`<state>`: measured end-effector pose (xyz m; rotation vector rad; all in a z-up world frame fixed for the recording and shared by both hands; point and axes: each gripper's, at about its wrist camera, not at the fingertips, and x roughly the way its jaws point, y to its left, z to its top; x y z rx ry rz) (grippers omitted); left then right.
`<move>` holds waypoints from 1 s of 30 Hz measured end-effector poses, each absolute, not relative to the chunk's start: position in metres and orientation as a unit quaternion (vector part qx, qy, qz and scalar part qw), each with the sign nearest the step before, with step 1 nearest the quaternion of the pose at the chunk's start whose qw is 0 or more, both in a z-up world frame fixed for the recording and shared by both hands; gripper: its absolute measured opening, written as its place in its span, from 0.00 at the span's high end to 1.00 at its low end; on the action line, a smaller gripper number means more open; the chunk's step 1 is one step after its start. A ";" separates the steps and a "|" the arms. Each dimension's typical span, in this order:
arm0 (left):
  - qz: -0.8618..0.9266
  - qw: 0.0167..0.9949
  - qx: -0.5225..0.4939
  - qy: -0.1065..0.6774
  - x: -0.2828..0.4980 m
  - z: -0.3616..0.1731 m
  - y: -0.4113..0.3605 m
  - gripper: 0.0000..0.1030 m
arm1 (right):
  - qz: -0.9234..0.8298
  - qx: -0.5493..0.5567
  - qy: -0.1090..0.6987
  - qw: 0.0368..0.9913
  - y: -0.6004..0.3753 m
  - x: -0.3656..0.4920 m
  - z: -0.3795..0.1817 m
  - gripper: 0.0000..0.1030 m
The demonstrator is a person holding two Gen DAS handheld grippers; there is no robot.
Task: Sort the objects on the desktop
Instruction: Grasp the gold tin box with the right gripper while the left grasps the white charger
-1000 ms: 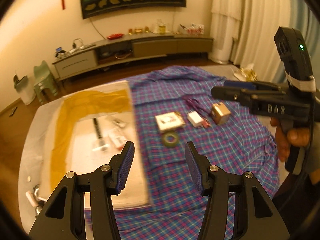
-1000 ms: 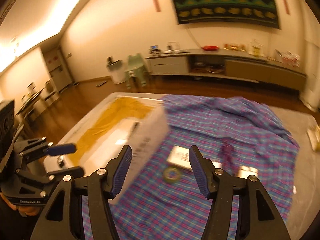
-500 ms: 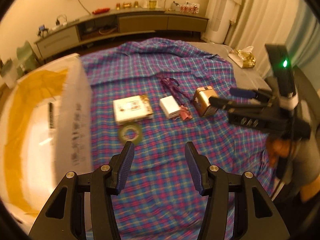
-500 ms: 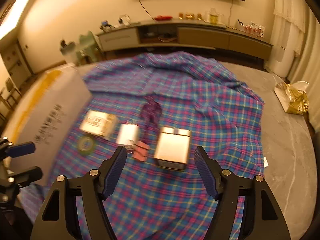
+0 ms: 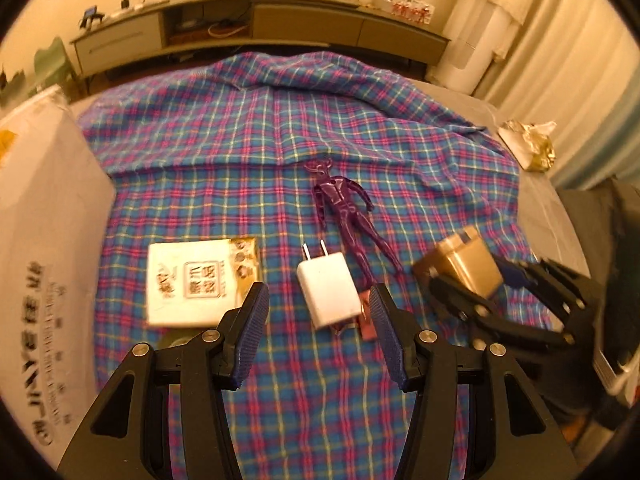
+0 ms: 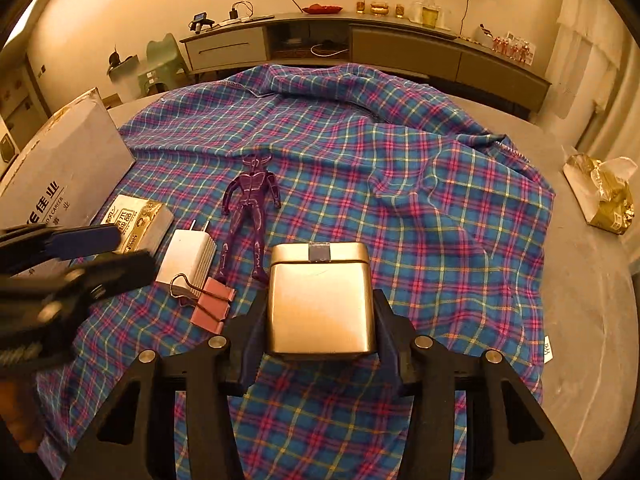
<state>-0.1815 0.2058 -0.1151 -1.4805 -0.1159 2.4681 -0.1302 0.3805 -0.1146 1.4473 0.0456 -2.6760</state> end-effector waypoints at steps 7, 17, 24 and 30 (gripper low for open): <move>0.835 0.116 -0.536 -0.036 -0.202 -0.141 0.220 0.46 | -0.878 0.475 -0.011 0.057 0.393 -0.127 -0.113 0.52; 0.840 0.110 -0.530 -0.042 -0.200 -0.144 0.217 0.68 | -0.887 0.456 -0.012 0.068 0.392 -0.117 -0.093 0.52; 0.846 0.107 -0.521 -0.045 -0.190 -0.133 0.206 0.69 | -0.894 0.440 -0.009 0.078 0.388 -0.108 -0.077 0.52; 0.867 0.095 -0.488 -0.042 -0.175 -0.107 0.191 0.69 | -0.895 0.439 -0.016 0.082 0.389 -0.106 -0.074 0.52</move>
